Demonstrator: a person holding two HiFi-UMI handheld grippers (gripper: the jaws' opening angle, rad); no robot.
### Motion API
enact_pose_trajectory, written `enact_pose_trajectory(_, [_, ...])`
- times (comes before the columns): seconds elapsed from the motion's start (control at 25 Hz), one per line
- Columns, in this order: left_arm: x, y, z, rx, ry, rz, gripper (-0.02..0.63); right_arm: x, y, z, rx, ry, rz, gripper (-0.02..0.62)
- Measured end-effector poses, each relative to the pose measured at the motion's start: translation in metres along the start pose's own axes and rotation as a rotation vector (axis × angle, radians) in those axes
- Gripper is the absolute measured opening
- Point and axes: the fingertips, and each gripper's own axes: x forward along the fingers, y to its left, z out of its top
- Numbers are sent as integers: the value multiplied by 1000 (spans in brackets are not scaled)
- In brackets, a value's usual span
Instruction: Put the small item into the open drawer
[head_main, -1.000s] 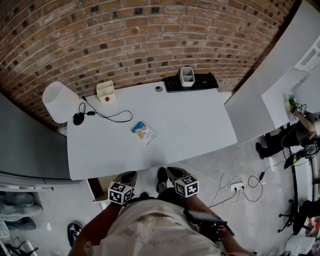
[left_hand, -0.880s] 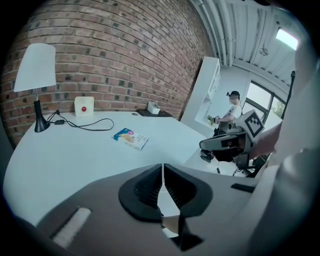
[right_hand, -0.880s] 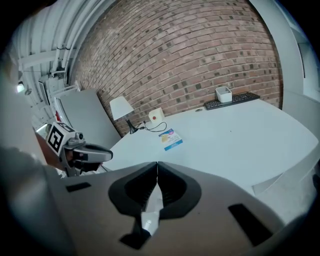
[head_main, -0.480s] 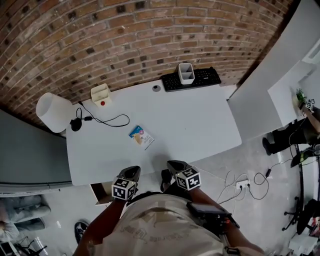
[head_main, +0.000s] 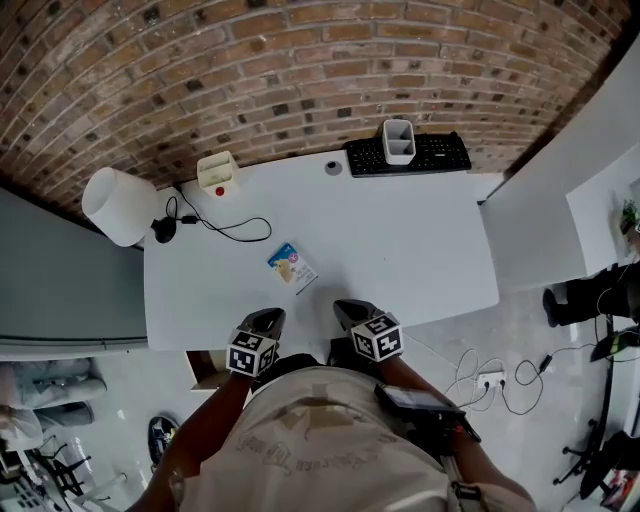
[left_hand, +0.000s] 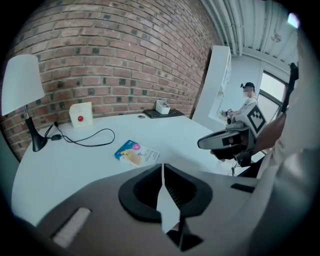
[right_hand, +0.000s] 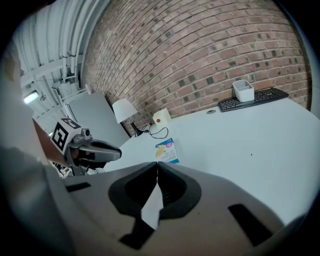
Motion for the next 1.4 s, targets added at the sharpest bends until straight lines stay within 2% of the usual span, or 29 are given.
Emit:
enact_pose_trajectory(0.4, [13,34,35,102,23,56,24,17,-15,26,-12,-9,34,6])
enact_pose_trajectory(0.56, [20,43,33,140,74,45,177,24,-12,34,-3,-10,36,6])
enact_pose_trajectory(0.68, [29,44,27,174,138,14,341,23,-12,30,17,-4,25,6])
enact_pose_trajectory(0.76, [36,45,27,206,166,-6,388,21,-15,26,35,-2,6,6])
enact_pose_trajectory(0.96, [58,60,27,287,263,-7,448,13,-25,21,76,-16,-33,6])
enact_pose_trajectory(1.4, [112,82,9,341,507,-71,491,-8,-51,9,142,-42,-91,6])
